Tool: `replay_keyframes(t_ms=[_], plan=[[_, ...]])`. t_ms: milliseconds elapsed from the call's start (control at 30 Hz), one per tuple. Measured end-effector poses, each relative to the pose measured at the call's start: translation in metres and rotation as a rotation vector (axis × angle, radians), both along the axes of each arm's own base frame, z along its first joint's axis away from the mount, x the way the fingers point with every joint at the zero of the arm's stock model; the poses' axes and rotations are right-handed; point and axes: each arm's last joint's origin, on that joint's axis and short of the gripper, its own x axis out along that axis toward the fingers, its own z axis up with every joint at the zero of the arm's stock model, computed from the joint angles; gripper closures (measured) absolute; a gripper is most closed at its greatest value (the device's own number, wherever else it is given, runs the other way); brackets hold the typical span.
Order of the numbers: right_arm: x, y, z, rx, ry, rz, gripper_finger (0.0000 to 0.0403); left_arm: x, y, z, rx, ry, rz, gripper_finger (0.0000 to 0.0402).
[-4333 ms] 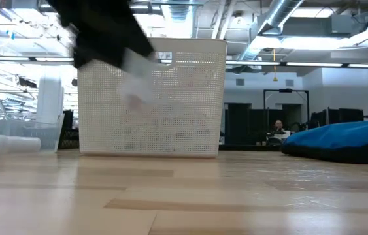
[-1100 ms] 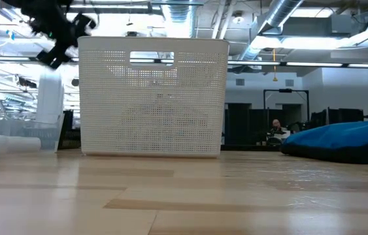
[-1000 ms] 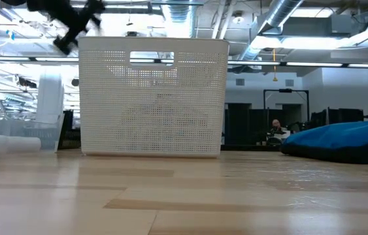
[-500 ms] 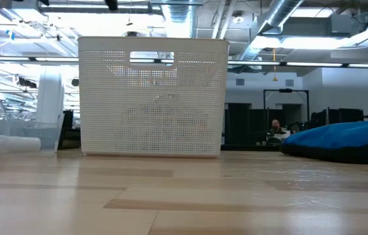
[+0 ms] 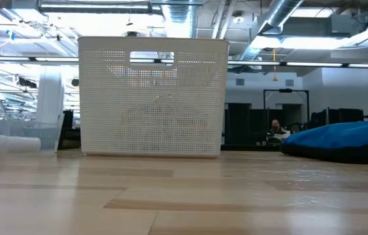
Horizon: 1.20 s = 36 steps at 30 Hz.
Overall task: Pick & Place Medicine items
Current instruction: Return to Home Position
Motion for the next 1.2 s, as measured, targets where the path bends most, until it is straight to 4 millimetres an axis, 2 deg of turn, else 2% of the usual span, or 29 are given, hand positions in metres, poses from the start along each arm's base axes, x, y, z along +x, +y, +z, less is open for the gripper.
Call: replay_keyframes(t_ms=[133,267,367,467,600,833,967,1200], plan=[[0.001,0.003,0.000,-0.009,0.002,-0.004,0.0294,-0.007,-0.007,-0.008,0.122,0.055,0.222,0.0329],[-0.008,0.002,0.005,-0.014,-0.024,-0.033,0.0294,-0.014,0.005,-0.030,0.107,0.126,0.292,0.0351],[-0.011,0.000,0.007,-0.003,-0.034,-0.051,0.0294,-0.026,0.014,-0.060,0.013,0.142,0.229,0.0370],[-0.014,-0.002,0.007,0.013,-0.035,-0.068,0.0294,-0.041,0.019,-0.079,-0.103,0.036,0.093,0.0393],[-0.021,-0.003,0.012,0.020,-0.061,-0.087,0.0294,-0.054,0.025,-0.103,-0.105,-0.026,0.070,0.0398],[-0.028,-0.005,0.015,0.025,-0.084,-0.169,0.0294,-0.062,0.032,-0.125,0.087,-0.080,0.108,0.0400],[-0.030,-0.005,0.016,0.053,-0.097,-0.204,0.0294,-0.067,0.041,-0.141,0.094,-0.085,0.143,0.0401],[-0.033,-0.006,0.018,0.055,-0.108,-0.236,0.0294,-0.067,0.050,-0.142,0.144,-0.077,0.148,0.0401]])
